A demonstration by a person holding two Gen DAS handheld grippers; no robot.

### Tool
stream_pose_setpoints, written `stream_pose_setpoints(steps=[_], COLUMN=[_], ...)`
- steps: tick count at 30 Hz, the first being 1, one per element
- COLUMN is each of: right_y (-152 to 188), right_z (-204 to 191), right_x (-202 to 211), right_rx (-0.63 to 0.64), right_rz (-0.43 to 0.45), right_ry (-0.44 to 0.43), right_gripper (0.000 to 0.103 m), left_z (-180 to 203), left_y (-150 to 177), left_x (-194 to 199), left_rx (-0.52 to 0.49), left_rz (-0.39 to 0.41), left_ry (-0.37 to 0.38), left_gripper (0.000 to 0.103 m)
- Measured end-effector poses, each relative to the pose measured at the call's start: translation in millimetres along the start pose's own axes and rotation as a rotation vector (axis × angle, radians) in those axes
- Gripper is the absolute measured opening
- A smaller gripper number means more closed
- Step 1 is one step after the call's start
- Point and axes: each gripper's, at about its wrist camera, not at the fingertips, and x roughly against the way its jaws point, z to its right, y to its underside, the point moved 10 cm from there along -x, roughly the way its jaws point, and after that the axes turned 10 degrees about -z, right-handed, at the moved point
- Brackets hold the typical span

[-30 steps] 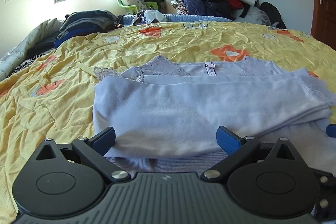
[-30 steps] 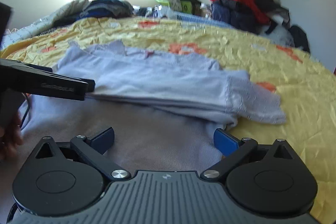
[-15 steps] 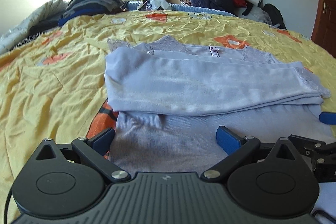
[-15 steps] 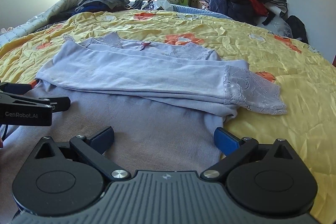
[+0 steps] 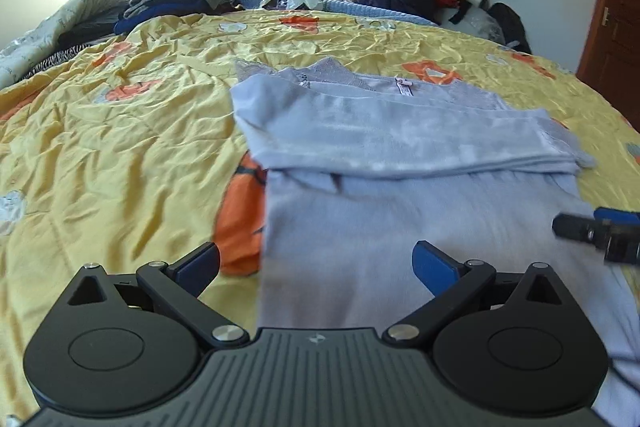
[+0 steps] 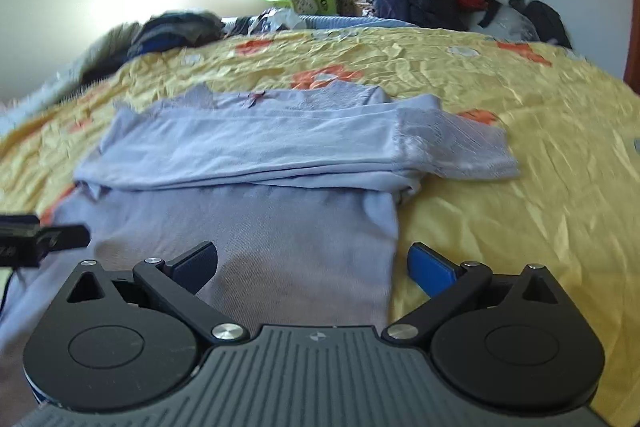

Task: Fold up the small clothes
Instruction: 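Move both tools over the sweater toward its hem, then close the left tool on the hem while the right tool grips the hem too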

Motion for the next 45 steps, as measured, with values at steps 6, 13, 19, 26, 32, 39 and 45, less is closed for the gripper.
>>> stream_pose_setpoints(steps=[6,13,19,26,32,39,45], right_y=[21.7,46.8,68.0,88.4,115.3,129.8,143.1], right_z=[13.0,17.6,25.7,30.1,23.0,17.8,15.2], right_x=[25.6,54.4,77.6,108.3,127.0,140.0,151.9], right_rx=[-0.04,-0.029,-0.056,-0.08,0.018,0.02,-0.016], right_rz=[0.0,-0.027,-0.073,-0.088,-0.149,-0.213,-0.24], right_ry=[-0.015,-0.023,-0.1,-0.27,-0.316,-0.38,-0.495], right_gripper=[0.102,0.102,0.103,0.102,0.094,0.082,0.079], left_z=[-20.3,-8.6,-3.7,-8.9,-9.4,-5.9,-16.0], left_y=[27.2,57.7,86.4,115.4,120.3,124.6,125.6], left_x=[36.4,58.3,70.7,77.2,85.8,91.9,94.4], left_rx=[-0.035,-0.117,-0.206,-0.236,-0.153,-0.08,0.004], left_rz=[-0.005,-0.067,-0.133,-0.22,-0.268,-0.318,-0.332], left_ry=[0.051,0.209,0.281,0.335,0.454,0.571,0.652], left_gripper=[0.103,0.103,0.103,0.103,0.103,0.103,0.103])
